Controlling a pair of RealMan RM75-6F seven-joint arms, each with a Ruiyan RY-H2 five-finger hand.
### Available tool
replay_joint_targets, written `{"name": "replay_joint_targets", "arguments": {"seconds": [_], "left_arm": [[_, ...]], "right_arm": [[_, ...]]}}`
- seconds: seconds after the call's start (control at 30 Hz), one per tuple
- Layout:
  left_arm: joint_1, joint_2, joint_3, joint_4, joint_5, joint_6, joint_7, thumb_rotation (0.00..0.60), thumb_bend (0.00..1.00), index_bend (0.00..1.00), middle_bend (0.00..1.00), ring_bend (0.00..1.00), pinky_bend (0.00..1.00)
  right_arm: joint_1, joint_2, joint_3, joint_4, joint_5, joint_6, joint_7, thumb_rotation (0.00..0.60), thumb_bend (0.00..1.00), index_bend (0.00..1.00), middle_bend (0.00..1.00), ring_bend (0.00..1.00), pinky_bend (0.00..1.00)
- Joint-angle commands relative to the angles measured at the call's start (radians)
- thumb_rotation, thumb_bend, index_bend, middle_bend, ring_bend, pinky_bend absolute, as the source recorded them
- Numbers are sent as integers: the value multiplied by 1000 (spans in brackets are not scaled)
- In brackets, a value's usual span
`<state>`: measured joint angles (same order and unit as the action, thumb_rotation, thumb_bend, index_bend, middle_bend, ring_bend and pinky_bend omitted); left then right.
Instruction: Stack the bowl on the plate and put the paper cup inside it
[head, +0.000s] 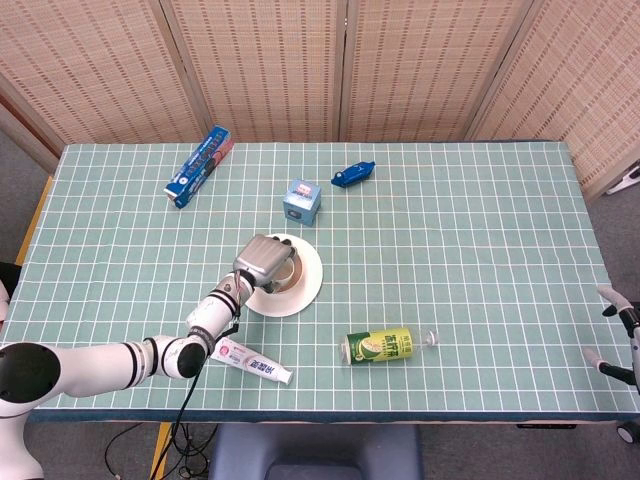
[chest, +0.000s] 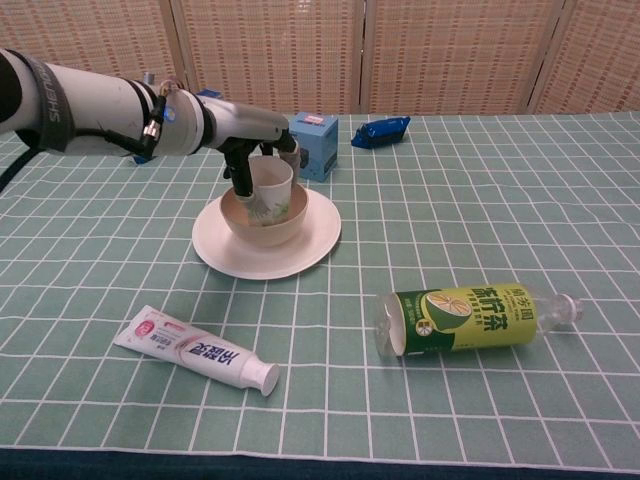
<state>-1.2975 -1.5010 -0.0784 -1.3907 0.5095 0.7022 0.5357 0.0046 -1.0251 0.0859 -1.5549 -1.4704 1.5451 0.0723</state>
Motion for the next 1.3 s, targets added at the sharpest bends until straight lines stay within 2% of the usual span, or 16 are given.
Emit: {"name": "replay_joint_targets", "arguments": {"seconds": [0.03,0.1,0.17,0.23,0.47,0.9,1.17,1.23,1.3], "left_arm": [[3,-4,-2,0,2,3,-7,600,250,280,200,149,306],[10,-5,-5,-6,12,18,-13,600,250,216,119,62,156],[16,1,-8,-18,20,29,-18,600,251,155,58,8,102],[23,14,-10,-37,28,40,-22,600,250,127,35,0,83],[89,109,-16,-159,82,123,-64,600,250,102,25,0,79],[323,289,30,-389,183,468,-86,600,250,149,25,2,83],[538,342,121,-483,365,730,-96,600,250,179,27,14,92],[567,342,133,-485,396,765,-92,600,251,180,28,14,92],[636,342,175,-490,454,853,-77,600,251,180,29,14,92]], "right_arm": [[-2,0,1,1,1,2,2,600,40,192,391,358,551],[-3,1,1,2,2,4,4,600,40,192,391,358,551],[-3,2,1,3,2,4,5,600,39,192,391,358,551],[-3,2,2,3,0,6,7,600,39,192,391,358,551],[-5,2,2,9,-2,7,16,600,40,192,391,358,551],[5,-5,3,24,-15,0,39,600,39,192,391,358,551],[19,-3,-5,11,-26,-26,25,600,39,192,391,358,551],[20,-3,-7,9,-28,-27,23,600,42,192,391,358,551],[24,0,-14,6,-36,-36,23,600,48,192,391,358,551]]}}
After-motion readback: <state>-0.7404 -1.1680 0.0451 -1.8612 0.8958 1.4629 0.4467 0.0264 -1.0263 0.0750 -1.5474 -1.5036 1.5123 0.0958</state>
